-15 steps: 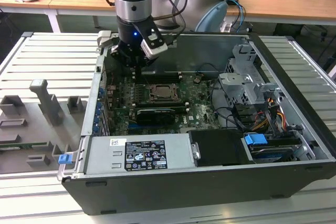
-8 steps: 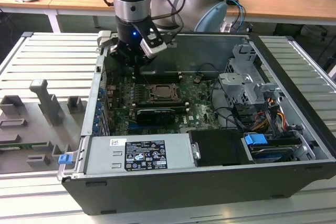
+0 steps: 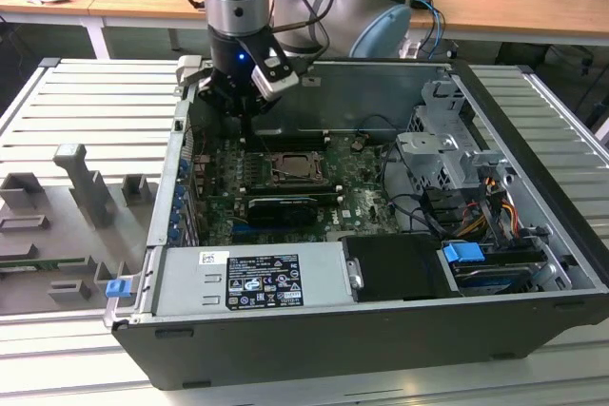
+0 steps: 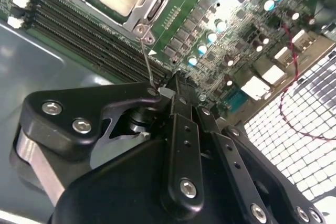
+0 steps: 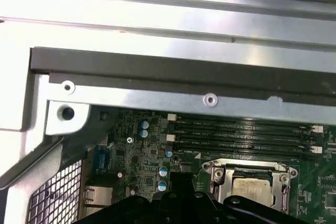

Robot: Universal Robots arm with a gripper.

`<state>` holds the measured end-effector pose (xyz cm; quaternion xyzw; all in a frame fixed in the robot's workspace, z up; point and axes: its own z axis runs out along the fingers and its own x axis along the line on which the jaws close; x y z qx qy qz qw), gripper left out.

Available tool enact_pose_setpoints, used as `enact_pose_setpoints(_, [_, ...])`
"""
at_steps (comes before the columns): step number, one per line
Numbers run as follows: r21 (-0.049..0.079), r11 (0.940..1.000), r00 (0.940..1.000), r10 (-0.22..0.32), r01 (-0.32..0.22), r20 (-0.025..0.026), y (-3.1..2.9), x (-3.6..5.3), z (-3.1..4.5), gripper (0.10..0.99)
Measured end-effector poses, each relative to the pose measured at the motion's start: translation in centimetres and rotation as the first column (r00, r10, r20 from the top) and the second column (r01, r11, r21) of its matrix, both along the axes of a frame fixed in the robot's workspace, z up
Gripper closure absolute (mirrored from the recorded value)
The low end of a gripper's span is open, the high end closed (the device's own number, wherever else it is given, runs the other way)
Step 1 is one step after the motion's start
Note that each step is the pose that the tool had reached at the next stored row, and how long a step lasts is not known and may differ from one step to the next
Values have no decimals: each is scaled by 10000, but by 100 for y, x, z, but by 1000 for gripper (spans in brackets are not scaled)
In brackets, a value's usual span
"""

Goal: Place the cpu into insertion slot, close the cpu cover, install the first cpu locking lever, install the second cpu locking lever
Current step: 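Install the first cpu locking lever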

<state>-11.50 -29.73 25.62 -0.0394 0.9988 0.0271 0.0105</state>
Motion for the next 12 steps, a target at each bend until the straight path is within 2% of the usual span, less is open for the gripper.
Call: enact_pose_setpoints(12, [0,10000,10000,2,-2,0,8,99,-6,980])
